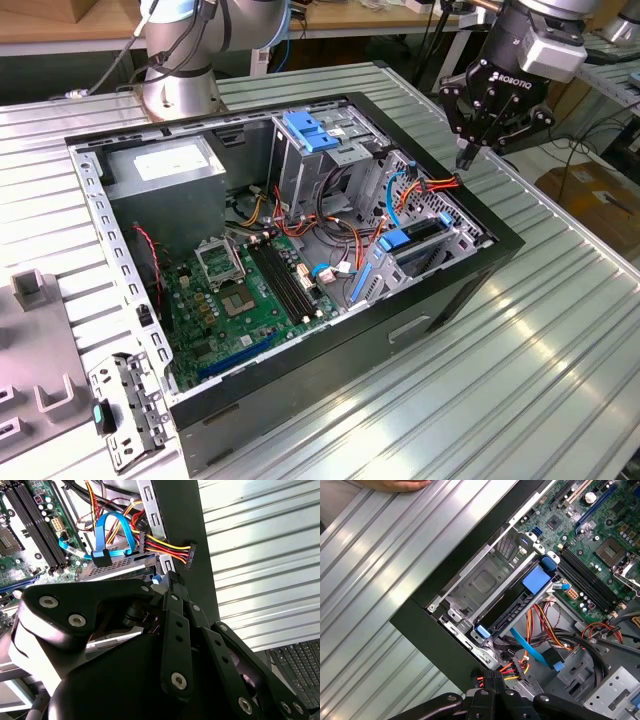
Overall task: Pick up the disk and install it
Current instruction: 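Insert the first disk wire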
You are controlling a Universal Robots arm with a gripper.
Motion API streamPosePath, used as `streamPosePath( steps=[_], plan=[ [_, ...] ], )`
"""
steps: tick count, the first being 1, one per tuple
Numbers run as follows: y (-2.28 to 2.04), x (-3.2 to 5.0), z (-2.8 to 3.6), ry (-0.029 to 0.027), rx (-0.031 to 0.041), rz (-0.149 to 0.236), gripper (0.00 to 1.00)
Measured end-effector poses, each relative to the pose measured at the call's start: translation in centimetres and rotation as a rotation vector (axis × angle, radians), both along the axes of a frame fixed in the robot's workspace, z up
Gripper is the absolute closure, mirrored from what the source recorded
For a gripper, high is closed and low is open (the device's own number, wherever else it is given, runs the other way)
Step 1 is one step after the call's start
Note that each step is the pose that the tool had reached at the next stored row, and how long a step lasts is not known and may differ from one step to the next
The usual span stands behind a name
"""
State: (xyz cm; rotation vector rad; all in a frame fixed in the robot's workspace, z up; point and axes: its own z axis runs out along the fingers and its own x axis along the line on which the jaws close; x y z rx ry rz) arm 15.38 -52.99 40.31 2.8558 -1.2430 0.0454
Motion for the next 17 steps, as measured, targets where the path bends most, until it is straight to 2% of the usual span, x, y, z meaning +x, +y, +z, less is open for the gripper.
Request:
streamPosePath(
  steps=[17],
  plan=[
    [0.0, 0.0, 0.0, 0.0, 0.0001, 0.001, 0.89]
  ],
)
